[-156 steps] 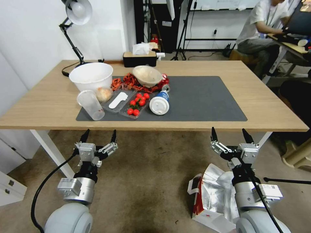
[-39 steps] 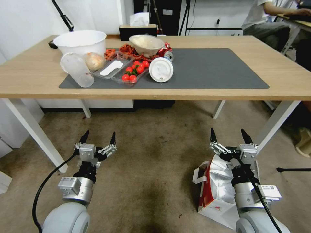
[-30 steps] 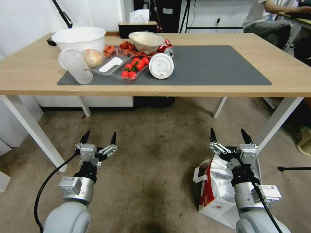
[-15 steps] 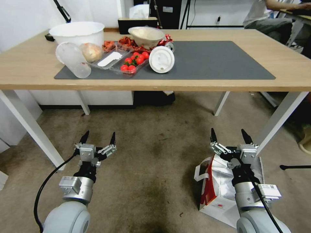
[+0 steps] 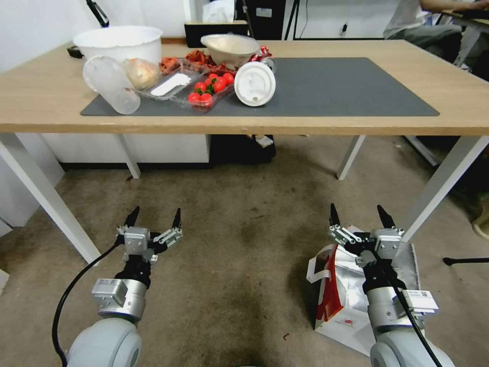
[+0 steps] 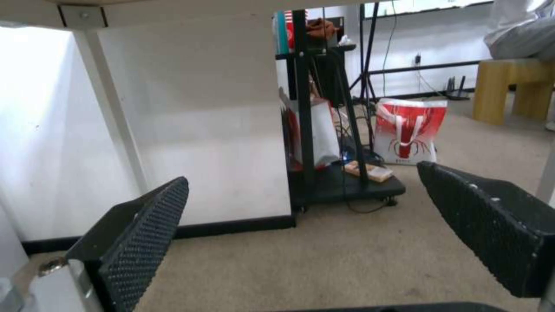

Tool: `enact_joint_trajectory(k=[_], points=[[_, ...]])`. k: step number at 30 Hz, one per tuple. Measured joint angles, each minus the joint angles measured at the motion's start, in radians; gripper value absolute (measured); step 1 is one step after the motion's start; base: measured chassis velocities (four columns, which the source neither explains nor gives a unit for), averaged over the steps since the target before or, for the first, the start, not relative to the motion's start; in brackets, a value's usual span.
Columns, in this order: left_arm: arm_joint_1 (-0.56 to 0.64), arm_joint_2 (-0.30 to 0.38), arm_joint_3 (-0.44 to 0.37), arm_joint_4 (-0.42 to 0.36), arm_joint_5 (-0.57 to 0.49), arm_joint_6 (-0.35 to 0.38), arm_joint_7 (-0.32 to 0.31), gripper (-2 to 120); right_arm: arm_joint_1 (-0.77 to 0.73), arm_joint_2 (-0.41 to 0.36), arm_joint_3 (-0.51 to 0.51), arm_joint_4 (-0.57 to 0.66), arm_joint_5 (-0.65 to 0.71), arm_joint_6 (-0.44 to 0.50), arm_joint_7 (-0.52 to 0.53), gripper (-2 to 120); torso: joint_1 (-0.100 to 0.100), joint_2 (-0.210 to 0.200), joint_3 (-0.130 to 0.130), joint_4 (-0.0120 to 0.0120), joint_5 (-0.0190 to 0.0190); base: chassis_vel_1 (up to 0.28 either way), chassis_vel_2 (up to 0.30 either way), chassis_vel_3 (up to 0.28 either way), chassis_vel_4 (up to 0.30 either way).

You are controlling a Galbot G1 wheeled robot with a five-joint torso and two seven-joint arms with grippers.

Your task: Pick up the food delivery bag from the floor and place it on the table.

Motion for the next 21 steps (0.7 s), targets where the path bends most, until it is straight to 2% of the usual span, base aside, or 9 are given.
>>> enact_joint_trajectory(k=[21], points=[[0.005, 0.0, -0.002, -0.007, 0.003, -0.002, 0.0, 99, -0.006, 0.01, -0.003, -0.009, -0.003, 0.011, 0.0, 100, -0.009, -0.084, -0.075, 0.0, 0.0, 0.0, 0.0, 0.0, 0.0]])
